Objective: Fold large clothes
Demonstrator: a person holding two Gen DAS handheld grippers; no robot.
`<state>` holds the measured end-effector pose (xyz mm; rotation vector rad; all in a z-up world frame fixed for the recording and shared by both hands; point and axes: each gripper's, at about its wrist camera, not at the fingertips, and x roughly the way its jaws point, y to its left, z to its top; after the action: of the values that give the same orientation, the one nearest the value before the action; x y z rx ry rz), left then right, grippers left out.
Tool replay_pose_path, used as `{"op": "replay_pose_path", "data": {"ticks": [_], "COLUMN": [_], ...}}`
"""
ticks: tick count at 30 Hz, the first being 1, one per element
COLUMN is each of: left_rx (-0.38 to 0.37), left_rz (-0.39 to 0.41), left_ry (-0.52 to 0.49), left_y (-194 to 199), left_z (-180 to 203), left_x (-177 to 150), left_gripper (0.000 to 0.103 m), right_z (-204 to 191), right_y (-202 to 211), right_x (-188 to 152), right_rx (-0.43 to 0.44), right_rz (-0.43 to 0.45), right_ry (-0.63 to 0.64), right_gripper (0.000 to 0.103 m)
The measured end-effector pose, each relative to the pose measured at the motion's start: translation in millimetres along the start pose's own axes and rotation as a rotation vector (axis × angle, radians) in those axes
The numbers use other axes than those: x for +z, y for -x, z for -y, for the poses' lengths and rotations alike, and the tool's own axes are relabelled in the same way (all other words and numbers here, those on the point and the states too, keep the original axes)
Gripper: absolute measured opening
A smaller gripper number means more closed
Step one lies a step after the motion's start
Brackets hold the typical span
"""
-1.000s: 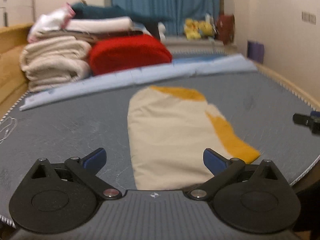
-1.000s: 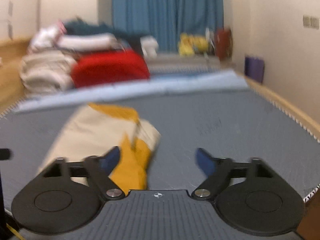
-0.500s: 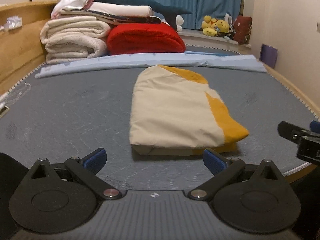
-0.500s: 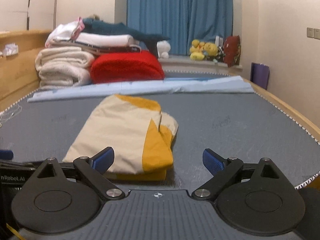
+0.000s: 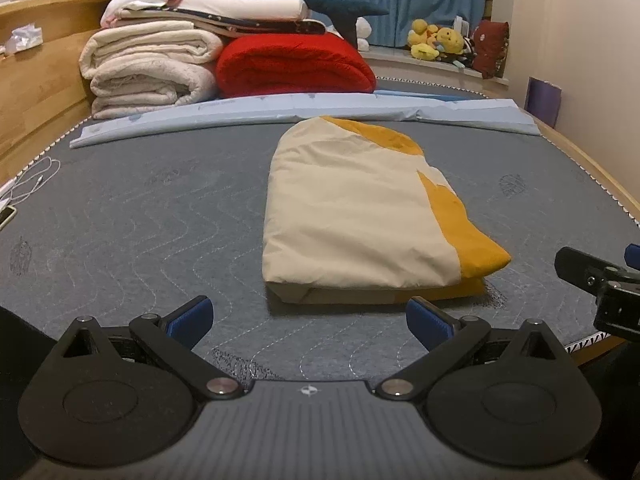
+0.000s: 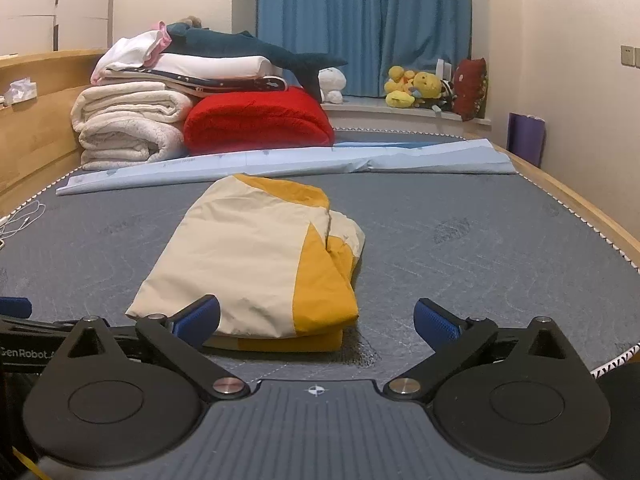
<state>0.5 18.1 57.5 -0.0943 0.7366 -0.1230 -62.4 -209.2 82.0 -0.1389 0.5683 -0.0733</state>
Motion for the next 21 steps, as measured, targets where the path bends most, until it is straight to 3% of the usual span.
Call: {"op": "replay_pose_path", "data": {"ticks": [21], "left_rx": [-0.019], "left_rz": [0.001], "left_ry": [-0.005], "left_y": [-4.2], "left_z": [4.3], "left_x": [-0.9], "left_gripper": [0.103], "right_z": [-5.0], "right_y": [-1.0], "right_x": [-1.3], "right_rx": [0.010], "right_rz": [-0.002], "right_ry": [0.036], "right_gripper": [0.102]}}
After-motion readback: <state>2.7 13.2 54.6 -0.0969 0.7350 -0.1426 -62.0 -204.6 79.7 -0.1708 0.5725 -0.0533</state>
